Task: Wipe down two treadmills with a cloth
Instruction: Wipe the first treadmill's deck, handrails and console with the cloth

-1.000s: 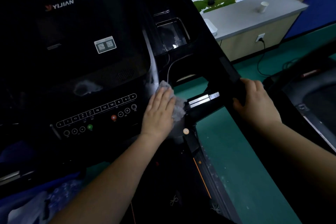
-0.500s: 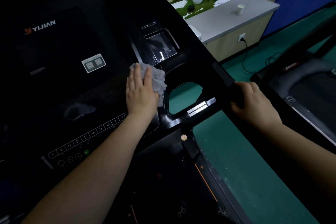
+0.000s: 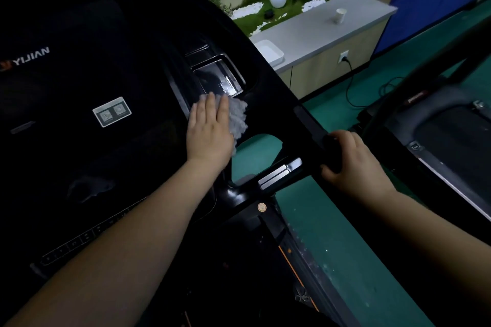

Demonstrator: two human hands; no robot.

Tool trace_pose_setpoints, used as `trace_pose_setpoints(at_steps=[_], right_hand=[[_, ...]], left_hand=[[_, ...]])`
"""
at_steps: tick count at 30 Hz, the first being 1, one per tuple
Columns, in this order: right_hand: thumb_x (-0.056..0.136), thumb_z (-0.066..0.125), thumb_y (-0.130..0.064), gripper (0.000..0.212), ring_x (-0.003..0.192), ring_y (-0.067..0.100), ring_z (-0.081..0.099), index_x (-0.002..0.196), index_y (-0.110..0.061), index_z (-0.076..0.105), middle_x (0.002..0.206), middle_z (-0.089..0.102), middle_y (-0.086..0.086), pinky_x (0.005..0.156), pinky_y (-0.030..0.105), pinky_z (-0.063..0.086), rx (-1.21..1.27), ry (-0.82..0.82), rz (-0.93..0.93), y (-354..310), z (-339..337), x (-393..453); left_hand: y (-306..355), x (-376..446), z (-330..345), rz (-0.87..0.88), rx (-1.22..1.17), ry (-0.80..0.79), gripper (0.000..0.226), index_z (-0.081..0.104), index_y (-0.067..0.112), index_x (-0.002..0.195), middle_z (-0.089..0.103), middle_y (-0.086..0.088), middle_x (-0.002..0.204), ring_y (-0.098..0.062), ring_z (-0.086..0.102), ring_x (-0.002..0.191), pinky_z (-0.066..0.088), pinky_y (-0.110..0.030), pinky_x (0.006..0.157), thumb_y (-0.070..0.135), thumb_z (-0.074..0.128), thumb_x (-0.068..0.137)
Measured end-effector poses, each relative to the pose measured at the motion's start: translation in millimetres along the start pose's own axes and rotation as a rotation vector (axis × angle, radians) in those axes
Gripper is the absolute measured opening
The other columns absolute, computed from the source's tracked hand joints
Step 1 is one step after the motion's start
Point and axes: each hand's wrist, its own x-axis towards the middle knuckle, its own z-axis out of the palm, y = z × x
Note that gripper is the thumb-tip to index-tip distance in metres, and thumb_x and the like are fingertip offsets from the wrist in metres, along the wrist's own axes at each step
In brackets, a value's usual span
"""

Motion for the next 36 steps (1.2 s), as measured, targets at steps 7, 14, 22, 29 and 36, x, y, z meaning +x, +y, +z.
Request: trace_pose_setpoints(at_steps=[7,14,22,29,36], right_hand=[[0.076,0.068,-0.033,0.057,0.108,0.023,0.05,0.124,-0.026,0.038,0.114,0.046,-0.001,0.09,0.036,0.046,0.039,0.014,0.002,5,2,4],[0.08,0.065,-0.032,0.053,0.113,0.018,0.045,0.125,-0.027,0.039,0.115,0.044,-0.004,0.085,0.031,0.042,0.037,0.018,0.0,6,3,3],[0.08,0.066,-0.033,0.053,0.113,0.019,0.045,0.126,-0.025,0.04,0.116,0.044,-0.003,0.087,0.031,0.043,0.026,0.016,-0.011,7,3,3],[0.079,0.066,-0.032,0.052,0.111,0.019,0.046,0.125,-0.024,0.041,0.115,0.045,-0.003,0.088,0.031,0.044,0.035,0.024,-0.011,5,2,4],[0.079,0.066,-0.031,0.053,0.112,0.019,0.046,0.126,-0.022,0.042,0.116,0.047,-0.001,0.089,0.03,0.042,0.051,0.031,0.0,4,1,3]], left_hand=[[13,-7,-1,-0.048,-0.071,0.025,0.101,0.001,0.014,0.153,0.017,-0.018,0.154,-0.036,0.016,0.142,0.009,-0.043,0.118,0.029,0.07,0.08],[33,11,1,-0.104,0.018,0.003,0.085,0.003,0.007,0.151,0.02,-0.023,0.15,-0.04,0.018,0.14,0.01,-0.047,0.117,0.021,0.057,0.087],[50,47,-4,0.247,-0.055,-0.038,0.097,-0.004,0.023,0.153,-0.007,-0.013,0.16,-0.034,-0.003,0.147,0.003,-0.044,0.118,0.009,0.063,0.083],[18,15,1,-0.111,-0.197,0.023,0.086,0.008,0.016,0.152,0.017,-0.014,0.156,-0.034,0.016,0.142,0.012,-0.046,0.117,0.019,0.063,0.086],[83,59,-7,0.035,-0.292,0.01,0.076,0.01,0.026,0.153,0.0,-0.003,0.162,-0.027,-0.002,0.147,0.0,-0.046,0.119,0.023,0.052,0.088]])
